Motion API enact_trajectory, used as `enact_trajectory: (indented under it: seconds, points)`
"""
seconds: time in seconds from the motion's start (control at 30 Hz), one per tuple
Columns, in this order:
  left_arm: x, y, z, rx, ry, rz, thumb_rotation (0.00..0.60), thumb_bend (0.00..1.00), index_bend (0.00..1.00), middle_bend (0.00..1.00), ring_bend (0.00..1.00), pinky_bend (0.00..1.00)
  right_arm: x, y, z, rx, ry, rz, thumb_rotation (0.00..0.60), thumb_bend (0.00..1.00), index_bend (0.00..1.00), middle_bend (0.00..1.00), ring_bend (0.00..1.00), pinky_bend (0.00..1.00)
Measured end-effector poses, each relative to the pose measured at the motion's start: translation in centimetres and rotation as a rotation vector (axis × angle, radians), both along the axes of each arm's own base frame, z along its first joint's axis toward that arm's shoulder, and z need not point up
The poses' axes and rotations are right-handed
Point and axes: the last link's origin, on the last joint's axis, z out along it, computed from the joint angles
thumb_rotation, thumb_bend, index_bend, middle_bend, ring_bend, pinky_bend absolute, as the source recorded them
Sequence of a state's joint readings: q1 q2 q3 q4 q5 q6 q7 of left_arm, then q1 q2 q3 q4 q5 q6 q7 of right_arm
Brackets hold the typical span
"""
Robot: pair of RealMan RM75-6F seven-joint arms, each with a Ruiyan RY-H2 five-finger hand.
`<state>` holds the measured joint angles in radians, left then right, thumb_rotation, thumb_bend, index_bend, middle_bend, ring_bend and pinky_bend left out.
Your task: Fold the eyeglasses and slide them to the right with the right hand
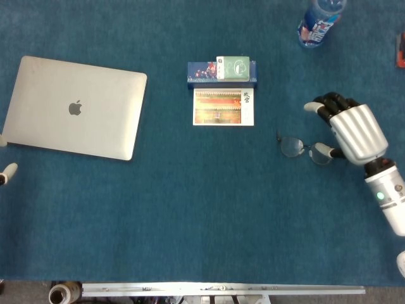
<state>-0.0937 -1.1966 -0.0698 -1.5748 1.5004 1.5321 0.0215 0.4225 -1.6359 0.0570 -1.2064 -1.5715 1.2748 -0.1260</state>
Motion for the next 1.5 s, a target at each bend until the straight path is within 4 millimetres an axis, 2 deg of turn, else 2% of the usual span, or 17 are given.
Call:
enact_trajectory:
  seconds: [0.13,0.33,0.53,0.67,1.0,1.13,1.27,1.5]
  points:
    - [0.1,0.0,0.0,-0.002,0.003,-0.003,0.6,0.0,0.5,0.48,0.35,0.54,0.3,0.0,0.5,-0.016,-0.004,0.01,0.6,0.06,0.31,0.32,0.24,0.45]
    - [0.8,0.1,0.0,-0.006,0.013,-0.02,0.6,0.0,0.5,0.48,0.35,0.54,0.8,0.1,2.4,-0.069,-0.013,0.026,0.6,0.07,0.31,0.32,0.24,0.45]
    - [1.3,0.2,0.0,-0.009,0.023,-0.029,0.6,0.0,0.5,0.48,0.35,0.54,1.0,0.4,4.3,-0.116,-0.003,0.036,0.6,0.15,0.31,0.32,0.24,0.45]
    - [1.5,0.1,0.1,-0.009,0.028,-0.034,0.6,0.0,0.5,0.48,0.35,0.54,1.4,1.1,5.3,-0.128,-0.015,0.042,0.6,0.19,0.31,0.32,0.24,0.45]
    - [2.0,0.1,0.2,-0.009,0.038,-0.043,0.6,0.0,0.5,0.48,0.35,0.54,3.2,3.6,7.7,-0.122,-0.065,0.07,0.6,0.22,0.31,0.32,0.24,0.45]
    - [2.1,0.0,0.2,-0.009,0.041,-0.042,0.6,0.0,0.5,0.48,0.35,0.54,3.3,4.8,8.5,-0.12,-0.046,0.078,0.6,0.28,0.31,0.32,0.24,0.45]
    - [2.2,0.0,0.2,-0.009,0.042,-0.044,0.6,0.0,0.5,0.48,0.35,0.54,2.9,6.2,9.1,-0.107,-0.007,0.067,0.6,0.38,0.31,0.32,0.24,0.45]
    - [2.1,-0.1,0.2,-0.01,0.046,-0.042,0.6,0.0,0.5,0.48,0.35,0.54,1.8,7.1,9.1,-0.08,0.046,0.023,0.6,0.53,0.31,0.32,0.24,0.45]
